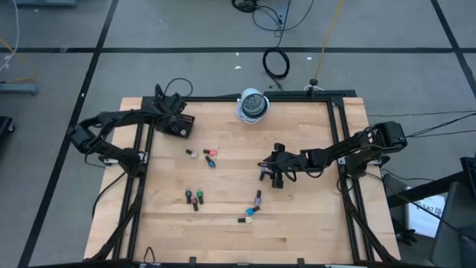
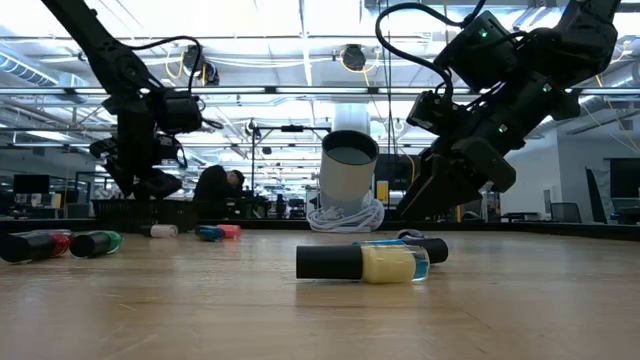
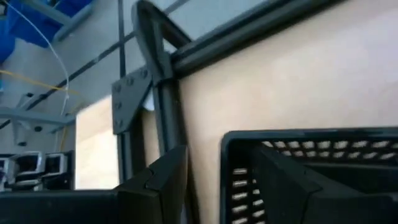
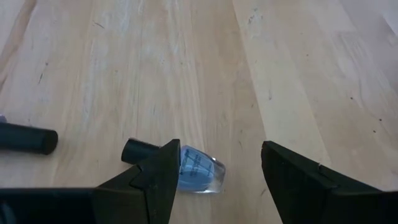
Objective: Pick & Place Nail Polish
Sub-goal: Adjust the black basket
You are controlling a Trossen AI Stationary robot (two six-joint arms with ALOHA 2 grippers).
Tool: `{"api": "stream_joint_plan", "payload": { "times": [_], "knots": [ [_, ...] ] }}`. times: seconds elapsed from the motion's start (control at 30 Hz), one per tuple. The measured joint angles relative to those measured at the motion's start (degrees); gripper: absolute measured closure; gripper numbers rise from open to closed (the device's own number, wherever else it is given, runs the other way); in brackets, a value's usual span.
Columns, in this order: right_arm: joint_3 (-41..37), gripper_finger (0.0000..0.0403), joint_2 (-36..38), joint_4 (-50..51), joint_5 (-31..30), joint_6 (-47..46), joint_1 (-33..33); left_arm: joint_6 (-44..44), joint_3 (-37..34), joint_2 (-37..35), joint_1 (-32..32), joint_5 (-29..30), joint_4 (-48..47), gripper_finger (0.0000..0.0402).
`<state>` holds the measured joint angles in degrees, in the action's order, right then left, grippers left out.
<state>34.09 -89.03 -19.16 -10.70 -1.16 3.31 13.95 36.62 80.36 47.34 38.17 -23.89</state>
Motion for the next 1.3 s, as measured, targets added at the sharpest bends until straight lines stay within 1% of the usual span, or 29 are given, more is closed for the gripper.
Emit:
{"api": "stream_joint_plan", "payload": {
  "times": [0.1,0.2,0.33,0.43,0.5,0.6,0.7,0.8,0.87,0.97,1.0,1.07,1.17,1.3],
  "knots": [
    [0.0,0.019,0.0,-0.1,0.0,-0.1,0.0,1.8,0.0,0.0,-0.2,1.1,-0.4,0.0222],
    [0.0,0.019,0.0,-0.2,0.0,-0.2,0.0,4.3,0.0,0.0,-0.6,4.9,-0.4,0.0222],
    [0.0,0.0191,0.0,-0.3,0.0,-0.2,0.0,5.3,0.0,0.0,-0.6,6.0,-0.3,0.0222],
    [0.0,0.019,0.0,-0.3,0.0,-0.2,0.0,7.2,0.0,0.0,-1.2,5.4,-0.9,0.0222],
    [0.0,0.019,0.0,-0.3,0.0,-0.2,0.0,9.9,0.0,-0.8,-2.0,2.0,-2.2,0.0222],
    [0.0,0.019,0.0,-0.3,0.0,-0.8,0.0,11.2,0.0,-4.8,-3.6,-6.6,-3.6,0.0222],
    [0.0,0.0191,0.0,-0.3,0.0,-1.1,0.0,14.0,0.0,-8.2,-7.3,-14.0,-4.8,0.0222],
    [0.0,0.0191,0.0,-0.3,0.0,-0.2,0.0,17.1,0.0,-12.1,-12.5,-16.9,-3.2,0.0222],
    [0.0,0.019,0.0,-0.5,-0.1,0.5,0.0,19.0,0.0,-14.0,-16.4,-19.1,-0.3,0.0222],
    [0.0,0.019,0.0,-1.5,0.0,0.6,-0.3,21.1,0.0,-14.3,-22.5,-24.0,4.0,0.0222],
    [0.0,0.019,0.0,-2.0,0.0,0.5,-0.4,21.8,0.0,-13.7,-24.4,-24.7,4.5,0.0222],
    [0.0,0.0191,0.0,-2.6,0.0,0.4,-0.7,23.6,0.0,-11.9,-27.8,-24.4,5.7,0.0222],
    [0.0,0.0191,0.0,-2.9,0.0,0.6,-0.7,27.1,0.0,-9.3,-31.6,-20.9,4.2,0.0222],
    [0.0,0.019,0.0,-2.9,0.2,1.1,-0.7,32.3,0.0,-5.7,-33.7,-15.9,0.1,0.0222]
  ]
}}
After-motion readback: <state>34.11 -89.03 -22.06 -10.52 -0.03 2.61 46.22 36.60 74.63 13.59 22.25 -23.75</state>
